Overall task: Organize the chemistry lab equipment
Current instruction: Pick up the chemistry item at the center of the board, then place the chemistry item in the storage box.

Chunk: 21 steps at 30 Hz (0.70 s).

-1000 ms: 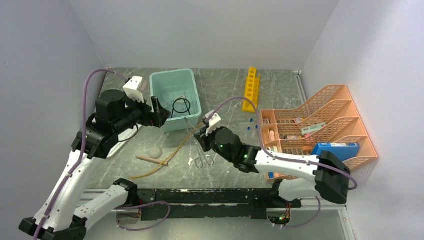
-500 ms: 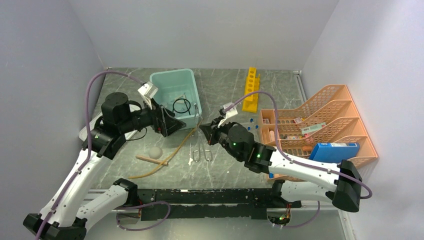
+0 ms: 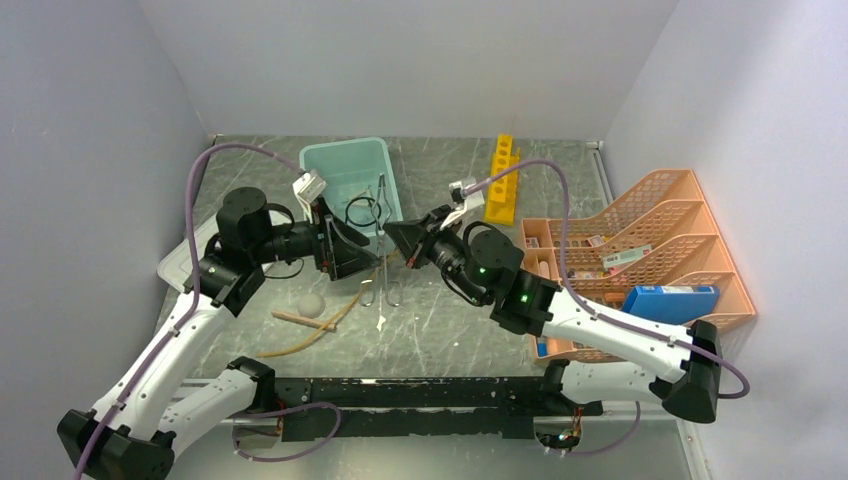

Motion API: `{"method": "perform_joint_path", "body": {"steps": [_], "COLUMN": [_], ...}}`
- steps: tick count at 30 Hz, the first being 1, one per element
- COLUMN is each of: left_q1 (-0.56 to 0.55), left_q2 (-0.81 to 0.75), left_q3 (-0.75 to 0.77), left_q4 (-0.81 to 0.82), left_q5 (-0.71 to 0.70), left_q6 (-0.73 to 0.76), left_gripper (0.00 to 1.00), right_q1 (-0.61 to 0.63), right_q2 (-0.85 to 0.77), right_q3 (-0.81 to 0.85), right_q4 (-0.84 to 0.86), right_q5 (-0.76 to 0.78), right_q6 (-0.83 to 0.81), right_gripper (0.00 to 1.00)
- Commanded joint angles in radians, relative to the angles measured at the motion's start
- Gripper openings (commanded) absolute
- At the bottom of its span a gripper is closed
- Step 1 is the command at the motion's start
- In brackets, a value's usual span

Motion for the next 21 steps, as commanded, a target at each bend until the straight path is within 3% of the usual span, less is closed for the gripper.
{"method": "perform_joint_path", "body": {"steps": [1, 9, 21], "left_q1": [-0.004, -0.005, -0.006], "left_q2": [0.003, -0.009, -0.001], "left_q3": [-0.024, -0.098, -0.125], "left_q4": [0.132, 0.340, 0.398], "left_q5": [0.041, -0.001, 0.005], "left_q6": [-0.070, -0.260, -0.313], "left_gripper": [0.89, 0.78, 0.36], "right_q1": [-0.003, -0.004, -0.004], "right_q2": [0.022, 0.060, 0.056], "right_q3": [0.047, 0.068, 0.052], "right_q4": [0.068, 0.099, 0.108], "right_q5": [-0.017, -0.038, -0.012], "right_q6": [0.052, 0.116, 0.156], "right_gripper": [0.00, 0.00, 0.00]}}
